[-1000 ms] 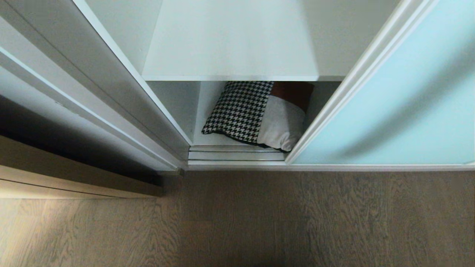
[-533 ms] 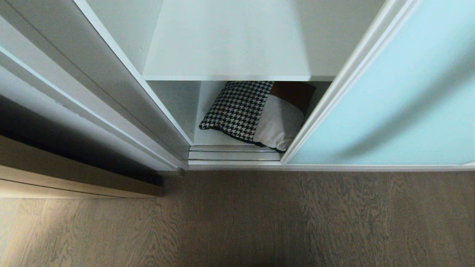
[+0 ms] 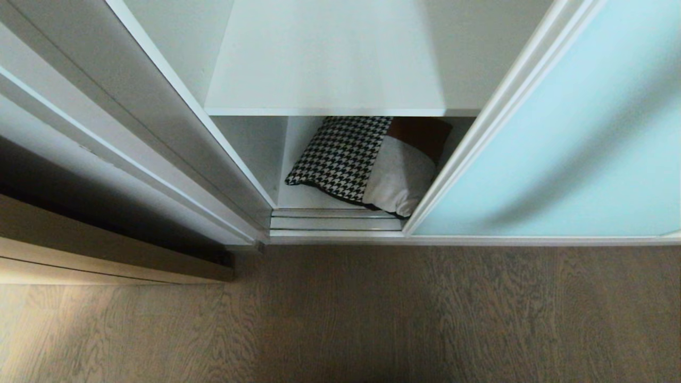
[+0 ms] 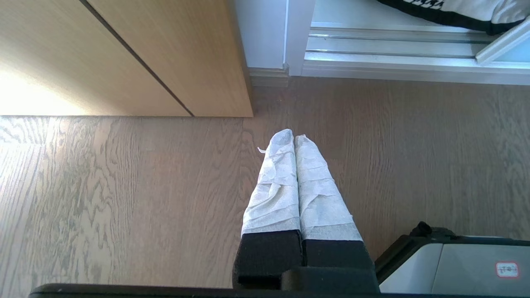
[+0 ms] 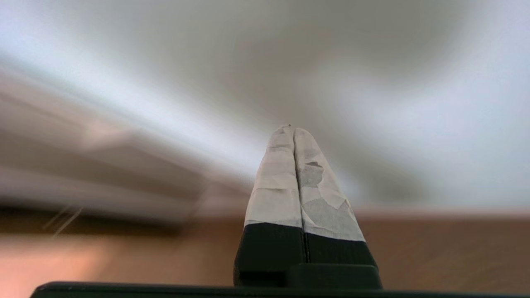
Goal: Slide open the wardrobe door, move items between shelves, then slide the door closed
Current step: Close the door
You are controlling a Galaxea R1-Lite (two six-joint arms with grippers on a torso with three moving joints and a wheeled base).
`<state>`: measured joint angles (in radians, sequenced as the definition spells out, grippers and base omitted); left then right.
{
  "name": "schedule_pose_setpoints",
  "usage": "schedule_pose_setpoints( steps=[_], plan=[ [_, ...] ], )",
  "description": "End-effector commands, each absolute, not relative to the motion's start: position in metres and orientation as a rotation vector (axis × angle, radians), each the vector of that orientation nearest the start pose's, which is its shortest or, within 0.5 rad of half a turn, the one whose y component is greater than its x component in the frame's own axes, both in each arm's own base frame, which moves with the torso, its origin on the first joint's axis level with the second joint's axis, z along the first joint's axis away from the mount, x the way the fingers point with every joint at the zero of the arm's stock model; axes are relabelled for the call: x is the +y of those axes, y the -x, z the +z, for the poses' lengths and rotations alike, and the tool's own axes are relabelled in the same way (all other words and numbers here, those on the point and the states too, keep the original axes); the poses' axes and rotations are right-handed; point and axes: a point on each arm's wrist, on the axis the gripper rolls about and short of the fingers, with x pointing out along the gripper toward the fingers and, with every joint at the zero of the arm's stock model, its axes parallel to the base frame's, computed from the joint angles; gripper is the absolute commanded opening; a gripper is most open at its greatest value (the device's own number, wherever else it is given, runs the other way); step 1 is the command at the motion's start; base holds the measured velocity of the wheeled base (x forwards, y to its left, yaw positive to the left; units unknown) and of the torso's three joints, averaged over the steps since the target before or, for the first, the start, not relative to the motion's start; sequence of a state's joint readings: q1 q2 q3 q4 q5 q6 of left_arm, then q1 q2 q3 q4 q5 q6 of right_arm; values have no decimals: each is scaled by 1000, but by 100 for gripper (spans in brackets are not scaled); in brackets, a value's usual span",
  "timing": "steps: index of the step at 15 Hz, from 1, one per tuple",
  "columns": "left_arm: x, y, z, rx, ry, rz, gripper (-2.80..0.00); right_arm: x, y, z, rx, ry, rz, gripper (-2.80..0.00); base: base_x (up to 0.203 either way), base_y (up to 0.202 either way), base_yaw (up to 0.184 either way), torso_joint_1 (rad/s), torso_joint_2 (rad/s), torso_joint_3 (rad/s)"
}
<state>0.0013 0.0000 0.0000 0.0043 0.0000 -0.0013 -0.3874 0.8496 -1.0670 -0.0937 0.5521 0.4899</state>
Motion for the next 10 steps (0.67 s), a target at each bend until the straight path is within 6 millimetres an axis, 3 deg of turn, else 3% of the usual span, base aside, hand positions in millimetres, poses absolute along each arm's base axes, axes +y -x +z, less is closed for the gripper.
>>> schedule_pose_setpoints(
  steps=[1, 6, 10],
  plan=[
    [0, 23, 75, 5, 2, 2, -280, -6, -36, 376, -378, -312, 84, -280, 0, 0, 0, 0, 0, 0],
    [0, 23, 75, 5, 2, 2, -280, -15, -41, 391, -516, -214, -214, -280, 0, 0, 0, 0, 0, 0],
    [0, 23, 75, 5, 2, 2, -280, -30, -68, 389, -518, -227, -295, -280, 0, 0, 0, 0, 0, 0]
  ],
)
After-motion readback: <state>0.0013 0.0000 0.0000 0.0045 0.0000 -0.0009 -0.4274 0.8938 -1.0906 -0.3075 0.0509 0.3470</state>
